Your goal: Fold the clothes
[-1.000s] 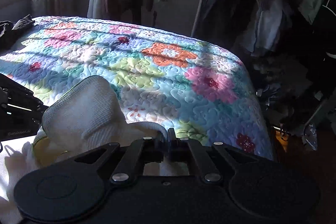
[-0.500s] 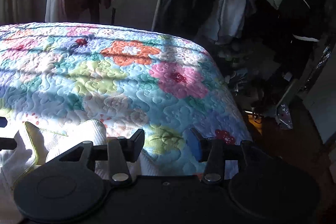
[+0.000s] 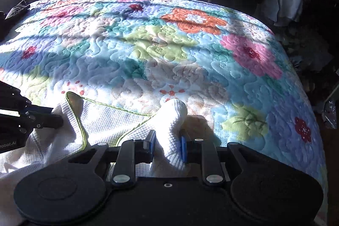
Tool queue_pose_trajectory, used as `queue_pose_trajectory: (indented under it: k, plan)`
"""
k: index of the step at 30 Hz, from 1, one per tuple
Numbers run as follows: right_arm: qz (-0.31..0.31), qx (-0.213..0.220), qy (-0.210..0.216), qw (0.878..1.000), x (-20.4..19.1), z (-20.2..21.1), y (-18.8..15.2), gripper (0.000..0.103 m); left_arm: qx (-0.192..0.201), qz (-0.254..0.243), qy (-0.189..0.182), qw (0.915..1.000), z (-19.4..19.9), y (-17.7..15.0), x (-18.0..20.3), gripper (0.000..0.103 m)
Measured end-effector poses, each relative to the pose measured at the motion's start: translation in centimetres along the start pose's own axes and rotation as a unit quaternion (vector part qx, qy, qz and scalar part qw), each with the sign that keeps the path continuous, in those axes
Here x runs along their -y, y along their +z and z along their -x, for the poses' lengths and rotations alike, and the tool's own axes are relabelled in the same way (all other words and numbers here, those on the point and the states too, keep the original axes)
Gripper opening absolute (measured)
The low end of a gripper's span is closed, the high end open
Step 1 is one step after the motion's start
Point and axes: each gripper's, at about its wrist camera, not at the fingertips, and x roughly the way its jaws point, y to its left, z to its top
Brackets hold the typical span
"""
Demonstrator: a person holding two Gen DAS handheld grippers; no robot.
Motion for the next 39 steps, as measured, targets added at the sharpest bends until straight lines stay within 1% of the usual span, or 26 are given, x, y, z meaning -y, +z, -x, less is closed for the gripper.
queue_pose_trajectory:
  k: [1, 3, 4, 5, 6, 7, 8, 9, 10, 11, 12, 14, 15, 16, 17, 18, 22, 24, 27, 28, 30, 31, 33, 35, 37, 39]
  plan:
    - [0.007, 0.025, 0.002, 1.0, -0.1, 0.7, 0.2, 0.013, 0.029, 0.012, 0.027, 0.9991, 1.3, 0.4, -0.3, 0.004]
    - [0.015, 0.07, 0.011, 0.997, -0.5, 2.1, 0.8, 0.011, 0.081, 0.081, 0.031, 0.993, 3.7, 0.7, -1.6, 0.003]
    - [0.007, 0.091, 0.018, 0.996, -0.4, 2.6, 1.1, 0.011, 0.091, 0.078, 0.047, 0.9917, 4.3, 0.8, -1.5, 0.003]
    - [-0.01, 0.107, 0.031, 0.994, -0.2, 2.7, 1.4, 0.011, 0.094, 0.05, 0.073, 0.9917, 4.3, 1.0, -0.9, 0.003]
    - [-0.025, 0.108, 0.039, 0.993, 0.1, 2.3, 1.4, 0.013, 0.087, 0.022, 0.098, 0.9911, 3.7, 1.0, -0.3, 0.003]
    - [-0.037, 0.092, 0.034, 0.994, 0.3, 1.5, 1.4, 0.028, 0.069, 0.0, 0.121, 0.9903, 2.6, 0.8, 0.1, 0.002]
    - [-0.045, 0.066, 0.016, 0.997, 0.4, 0.7, 1.4, 0.045, 0.045, -0.005, 0.127, 0.9908, 1.3, 0.6, 0.2, 0.002]
    - [-0.057, 0.048, -0.006, 0.997, 0.7, 0.3, 1.2, 0.046, 0.018, -0.002, 0.131, 0.9913, 0.1, 0.3, 0.1, 0.002]
    - [-0.076, 0.045, -0.015, 0.996, 1.2, 0.4, 0.8, 0.047, -0.012, 0.002, 0.137, 0.9906, -1.1, -0.1, -0.1, 0.003]
    - [-0.103, 0.041, -0.007, 0.994, 1.9, 0.8, 0.3, 0.05, -0.045, 0.009, 0.138, 0.9894, -2.4, -0.7, -0.5, 0.003]
    - [-0.136, 0.034, 0.012, 0.99, 2.9, 1.5, -0.4, 0.05, -0.057, 0.015, 0.135, 0.9891, -3.0, -1.3, -0.8, 0.003]
    - [-0.16, 0.031, 0.039, 0.986, 4.4, 3.7, -2.4, 0.054, -0.049, 0.021, 0.132, 0.9897, -2.4, -1.8, -1.1, 0.008]
    - [-0.152, 0.032, 0.026, 0.988, 5.0, 5.2, -3.5, 0.055, -0.047, 0.022, 0.133, 0.9897, -1.9, -1.9, -1.1, 0.023]
    - [-0.141, 0.033, 0.012, 0.989, 5.7, 6.6, -4.4, 0.058, -0.046, 0.029, 0.135, 0.9893, -1.4, -1.7, -1.2, 0.049]
    - [-0.127, 0.034, -0.006, 0.991, 6.4, 8.0, -5.3, 0.058, -0.046, 0.037, 0.137, 0.9888, -0.9, -1.5, -1.3, 0.06]
    - [-0.114, 0.035, -0.024, 0.993, 7.3, 9.3, -6.1, 0.058, -0.034, 0.045, 0.131, 0.9898, -0.1, -1.3, -1.3, 0.068]
    - [-0.085, 0.018, -0.118, 0.989, 11.6, 12.4, -8.9, 0.069, 0.002, 0.043, 0.101, 0.994, 2.7, 0.0, -0.1, 0.069]
    - [-0.094, -0.003, -0.159, 0.983, 14.0, 12.5, -10.2, 0.07, 0.007, 0.041, 0.082, 0.9958, 3.7, 0.5, 0.9, 0.069]
    - [-0.139, -0.055, -0.145, 0.978, 16.9, 11.3, -12.2, 0.07, 0.008, 0.035, 0.053, 0.9979, 4.6, 0.8, 2.7, 0.07]
    - [-0.155, -0.068, -0.134, 0.977, 17.5, 10.7, -12.8, 0.069, 0.006, 0.032, 0.047, 0.9984, 4.7, 0.7, 3.4, 0.07]
    - [-0.188, -0.08, -0.104, 0.973, 18.3, 10.1, -13.7, 0.036, 0.002, 0.022, 0.04, 0.999, 4.8, 0.5, 4.7, 0.071]
    - [-0.195, -0.068, -0.105, 0.973, 18.3, 10.5, -13.6, 0.009, 0.0, 0.016, 0.04, 0.9991, 4.8, 0.4, 5.2, 0.071]
    - [-0.199, -0.033, -0.115, 0.973, 18.1, 11.7, -13.3, 0.008, -0.003, 0.0, 0.039, 0.9992, 5.0, 0.0, 6.1, 0.071]
    - [-0.168, 0.043, -0.149, 0.974, 16.9, 14.8, -12.1, 0.007, -0.002, -0.013, 0.04, 0.9991, 5.2, -0.4, 6.8, 0.071]
    - [-0.17, 0.115, -0.188, 0.96, 16.0, 18.8, -11.7, 0.007, 0.007, -0.017, 0.04, 0.999, 5.5, -0.8, 7.2, 0.071]
    - [-0.188, 0.176, -0.23, 0.939, 15.0, 22.6, -12.2, 0.007, 0.04, -0.003, 0.031, 0.9987, 5.9, -1.2, 6.9, 0.071]
